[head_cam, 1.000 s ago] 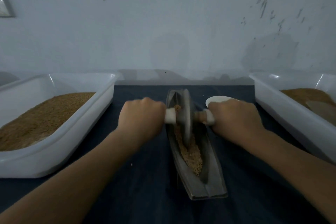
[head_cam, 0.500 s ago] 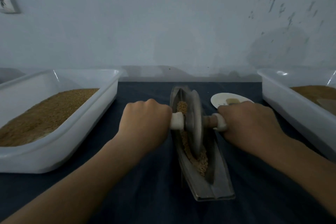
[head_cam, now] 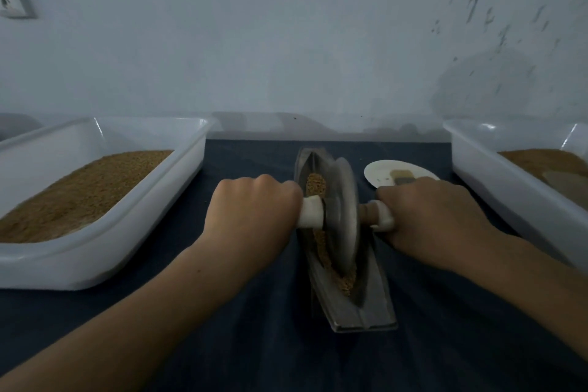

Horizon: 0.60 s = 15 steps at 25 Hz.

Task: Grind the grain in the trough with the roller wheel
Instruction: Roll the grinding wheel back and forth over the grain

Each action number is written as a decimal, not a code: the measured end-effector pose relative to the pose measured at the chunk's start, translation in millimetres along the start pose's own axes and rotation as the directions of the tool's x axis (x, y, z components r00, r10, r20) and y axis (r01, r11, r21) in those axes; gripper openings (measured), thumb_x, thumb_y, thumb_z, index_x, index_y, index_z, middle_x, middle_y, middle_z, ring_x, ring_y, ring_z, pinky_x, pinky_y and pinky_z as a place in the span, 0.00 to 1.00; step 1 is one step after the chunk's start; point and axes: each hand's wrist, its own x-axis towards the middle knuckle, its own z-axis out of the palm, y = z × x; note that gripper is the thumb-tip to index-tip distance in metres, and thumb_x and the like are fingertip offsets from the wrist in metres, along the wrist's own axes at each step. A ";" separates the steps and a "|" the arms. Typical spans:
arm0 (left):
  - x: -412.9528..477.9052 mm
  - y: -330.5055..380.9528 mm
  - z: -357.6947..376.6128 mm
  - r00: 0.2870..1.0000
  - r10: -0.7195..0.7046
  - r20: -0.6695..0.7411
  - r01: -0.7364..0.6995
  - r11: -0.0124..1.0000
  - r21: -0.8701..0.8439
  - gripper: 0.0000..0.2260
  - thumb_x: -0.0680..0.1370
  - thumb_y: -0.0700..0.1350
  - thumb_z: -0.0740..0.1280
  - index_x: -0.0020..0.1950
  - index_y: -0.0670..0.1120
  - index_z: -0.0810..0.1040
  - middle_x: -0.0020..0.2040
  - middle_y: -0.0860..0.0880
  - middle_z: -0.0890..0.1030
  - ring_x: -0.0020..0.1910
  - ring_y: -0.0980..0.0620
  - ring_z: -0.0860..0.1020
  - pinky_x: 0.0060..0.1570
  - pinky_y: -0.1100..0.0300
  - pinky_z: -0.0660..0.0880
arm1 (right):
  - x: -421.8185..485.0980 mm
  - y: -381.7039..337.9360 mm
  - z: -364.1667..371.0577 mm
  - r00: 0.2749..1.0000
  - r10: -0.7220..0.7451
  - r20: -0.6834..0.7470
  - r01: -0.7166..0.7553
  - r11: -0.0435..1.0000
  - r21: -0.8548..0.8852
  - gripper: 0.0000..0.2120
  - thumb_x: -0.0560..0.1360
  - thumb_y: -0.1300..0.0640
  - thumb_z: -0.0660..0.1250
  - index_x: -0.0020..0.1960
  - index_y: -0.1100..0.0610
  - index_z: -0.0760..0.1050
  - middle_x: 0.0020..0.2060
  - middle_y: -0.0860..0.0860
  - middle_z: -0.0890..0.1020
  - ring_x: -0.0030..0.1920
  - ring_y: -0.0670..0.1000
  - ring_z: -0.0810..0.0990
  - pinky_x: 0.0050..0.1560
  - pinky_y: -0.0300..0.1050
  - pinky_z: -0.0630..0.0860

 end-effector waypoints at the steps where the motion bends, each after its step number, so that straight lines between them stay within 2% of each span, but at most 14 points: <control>1: 2.3 2.3 2.0 1.000 -0.015 0.011 0.015 1.000 0.018 0.24 0.60 0.45 0.79 0.33 0.50 0.60 0.25 0.53 0.57 0.23 0.55 0.48 0.27 0.64 0.47 | 3.4 0.1 1.0 0.999 0.026 0.020 -0.026 1.000 0.002 0.15 0.69 0.39 0.64 0.34 0.45 0.61 0.29 0.43 0.69 0.28 0.42 0.60 0.27 0.38 0.53; 3: 13.3 5.4 13.4 0.994 -0.080 0.076 0.074 0.994 0.079 0.18 0.68 0.44 0.74 0.35 0.49 0.62 0.27 0.52 0.59 0.23 0.53 0.53 0.26 0.61 0.49 | 26.1 -3.3 4.9 0.985 0.115 0.128 -0.122 0.991 0.048 0.14 0.71 0.41 0.64 0.35 0.46 0.64 0.32 0.44 0.72 0.31 0.43 0.66 0.28 0.41 0.55; 6: 56.2 -1.4 25.1 0.989 -0.109 0.096 0.102 0.992 0.072 0.04 0.76 0.43 0.67 0.43 0.48 0.73 0.31 0.51 0.64 0.28 0.50 0.64 0.28 0.57 0.60 | 66.0 -4.4 11.7 0.948 0.190 0.255 -0.228 0.966 0.126 0.08 0.74 0.45 0.66 0.39 0.47 0.73 0.39 0.47 0.78 0.36 0.49 0.75 0.32 0.44 0.64; 8: 69.1 -5.0 22.4 0.987 -0.071 0.145 0.063 0.996 0.060 0.01 0.76 0.43 0.66 0.46 0.48 0.77 0.33 0.51 0.67 0.33 0.46 0.73 0.32 0.55 0.65 | 69.8 -4.0 15.5 0.939 0.204 0.278 -0.255 0.954 0.160 0.06 0.75 0.47 0.67 0.40 0.47 0.74 0.41 0.48 0.80 0.37 0.50 0.74 0.33 0.44 0.66; 9: 66.4 -5.7 20.8 0.985 -0.058 0.160 0.052 0.998 0.040 0.01 0.76 0.43 0.66 0.47 0.49 0.76 0.35 0.51 0.68 0.36 0.45 0.75 0.33 0.54 0.66 | 64.5 -3.5 14.6 0.944 0.202 0.261 -0.245 0.959 0.142 0.07 0.75 0.47 0.67 0.40 0.47 0.72 0.40 0.48 0.79 0.35 0.48 0.72 0.31 0.43 0.64; 11: 42.4 -6.1 20.3 0.986 -0.057 0.155 0.059 0.998 -0.010 0.04 0.75 0.47 0.68 0.44 0.52 0.73 0.34 0.52 0.65 0.33 0.47 0.73 0.32 0.55 0.64 | 46.3 -3.0 12.6 0.982 0.146 0.121 -0.151 0.988 0.038 0.13 0.73 0.45 0.68 0.37 0.47 0.66 0.36 0.45 0.75 0.32 0.46 0.67 0.28 0.42 0.58; 13: 11.0 -5.0 18.3 0.996 -0.027 0.085 0.030 0.999 -0.034 0.15 0.70 0.51 0.72 0.38 0.55 0.65 0.30 0.54 0.59 0.25 0.53 0.60 0.27 0.59 0.56 | 24.4 -5.8 6.3 0.998 0.032 -0.046 -0.036 0.996 -0.082 0.21 0.68 0.46 0.72 0.34 0.47 0.58 0.29 0.44 0.68 0.27 0.43 0.61 0.26 0.39 0.53; 15: 0.9 -6.8 16.4 0.999 -0.009 0.033 0.008 1.000 0.008 0.23 0.64 0.52 0.76 0.35 0.55 0.59 0.28 0.55 0.54 0.24 0.55 0.50 0.26 0.63 0.48 | 13.7 -6.5 1.8 0.995 -0.016 -0.103 0.003 0.992 -0.125 0.26 0.62 0.47 0.76 0.34 0.46 0.55 0.25 0.43 0.62 0.26 0.41 0.53 0.27 0.35 0.49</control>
